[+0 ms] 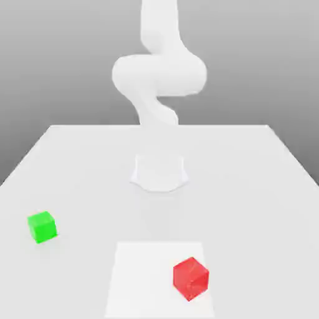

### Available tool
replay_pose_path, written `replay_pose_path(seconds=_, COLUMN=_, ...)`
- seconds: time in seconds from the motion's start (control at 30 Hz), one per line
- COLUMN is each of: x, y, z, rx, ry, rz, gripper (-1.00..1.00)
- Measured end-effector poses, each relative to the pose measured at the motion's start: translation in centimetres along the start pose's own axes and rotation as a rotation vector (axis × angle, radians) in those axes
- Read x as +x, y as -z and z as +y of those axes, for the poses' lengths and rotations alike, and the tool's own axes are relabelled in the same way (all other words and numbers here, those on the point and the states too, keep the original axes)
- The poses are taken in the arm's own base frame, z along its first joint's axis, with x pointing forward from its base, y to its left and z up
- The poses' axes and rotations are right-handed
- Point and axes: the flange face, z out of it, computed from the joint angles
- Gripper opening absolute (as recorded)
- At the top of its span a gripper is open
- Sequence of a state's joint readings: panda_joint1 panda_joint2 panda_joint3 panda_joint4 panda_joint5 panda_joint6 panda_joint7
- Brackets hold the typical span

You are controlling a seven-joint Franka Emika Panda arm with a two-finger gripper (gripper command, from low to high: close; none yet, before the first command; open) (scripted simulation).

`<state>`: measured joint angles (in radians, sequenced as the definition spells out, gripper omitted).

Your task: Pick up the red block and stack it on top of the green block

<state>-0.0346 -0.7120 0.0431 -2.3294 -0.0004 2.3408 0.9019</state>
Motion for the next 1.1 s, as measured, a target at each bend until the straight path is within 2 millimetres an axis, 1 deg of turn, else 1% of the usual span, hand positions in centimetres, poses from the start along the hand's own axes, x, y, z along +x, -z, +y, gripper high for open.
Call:
replay_pose_path(seconds=0.13, x=-2.0, y=-8.7, z=0.5, rx=-0.120, ry=-0.139, rz=-0.050, gripper=0.00)
replay_pose_path(seconds=0.27, x=-4.7, y=-16.6, z=2.2, rx=-0.236, ry=-0.272, rz=-0.092, gripper=0.00)
replay_pose_path(seconds=0.43, x=-9.0, y=-25.2, z=5.8, rx=-0.382, ry=-0.439, rz=-0.137, gripper=0.00)
replay_pose_path(seconds=0.57, x=-13.1, y=-30.9, z=9.5, rx=-0.501, ry=-0.573, rz=-0.170, gripper=0.00)
replay_pose_path(seconds=0.67, x=-16.7, y=-34.3, z=12.5, rx=-0.591, ry=-0.670, rz=-0.192, gripper=0.00)
replay_pose_path(seconds=0.77, x=-20.4, y=-37.0, z=15.6, rx=-0.683, ry=-0.769, rz=-0.211, gripper=0.00)
replay_pose_path(seconds=0.93, x=-23.4, y=-41.3, z=18.8, rx=-0.710, ry=-0.802, rz=-0.215, gripper=0.00)
replay_pose_path(seconds=0.97, x=-23.9, y=-42.1, z=19.4, rx=-0.711, ry=-0.801, rz=-0.215, gripper=-1.00)
replay_pose_path(seconds=1.1, x=-23.9, y=-42.1, z=19.4, rx=-0.709, ry=-0.802, rz=-0.215, gripper=-1.00)
